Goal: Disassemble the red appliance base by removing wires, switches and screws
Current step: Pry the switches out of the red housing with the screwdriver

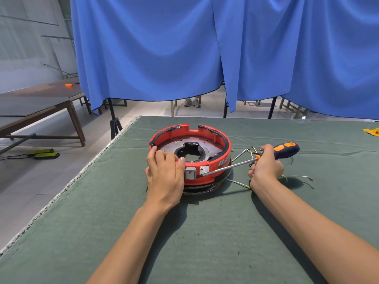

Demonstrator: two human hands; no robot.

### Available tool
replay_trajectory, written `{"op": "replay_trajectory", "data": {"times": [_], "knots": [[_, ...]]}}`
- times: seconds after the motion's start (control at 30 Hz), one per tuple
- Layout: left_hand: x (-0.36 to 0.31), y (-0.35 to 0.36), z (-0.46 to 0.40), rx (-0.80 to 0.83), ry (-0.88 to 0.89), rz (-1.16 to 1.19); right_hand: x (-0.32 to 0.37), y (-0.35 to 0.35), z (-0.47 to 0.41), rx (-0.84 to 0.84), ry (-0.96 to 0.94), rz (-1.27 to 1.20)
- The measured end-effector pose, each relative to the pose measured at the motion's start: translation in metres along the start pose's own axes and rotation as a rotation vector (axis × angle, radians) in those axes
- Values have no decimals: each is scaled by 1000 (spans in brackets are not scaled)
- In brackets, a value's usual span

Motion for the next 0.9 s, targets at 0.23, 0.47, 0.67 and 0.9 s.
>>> {"op": "replay_trajectory", "data": {"times": [0.23, 0.47, 0.67, 0.9], "knots": [[2, 0, 0, 5, -8, -1, 9, 10, -3, 31, -1, 105], [7, -3, -3, 11, 36, -27, 6, -14, 6, 39, -6, 16], [4, -3, 0, 6, 35, -38, 5, -23, 22, -30, -79, -80], [0, 0, 0, -5, 21, -74, 0, -27, 31, -83, -112, -116]]}}
Point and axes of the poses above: each hand's wrist, its own z-axis away from the middle knuckle, its own y-axis out of the palm, x = y × z, the point moved 1 cm from there along -z, towards the middle knuckle, and after that the axes turned 8 degrees about z, right-handed, at the moved point
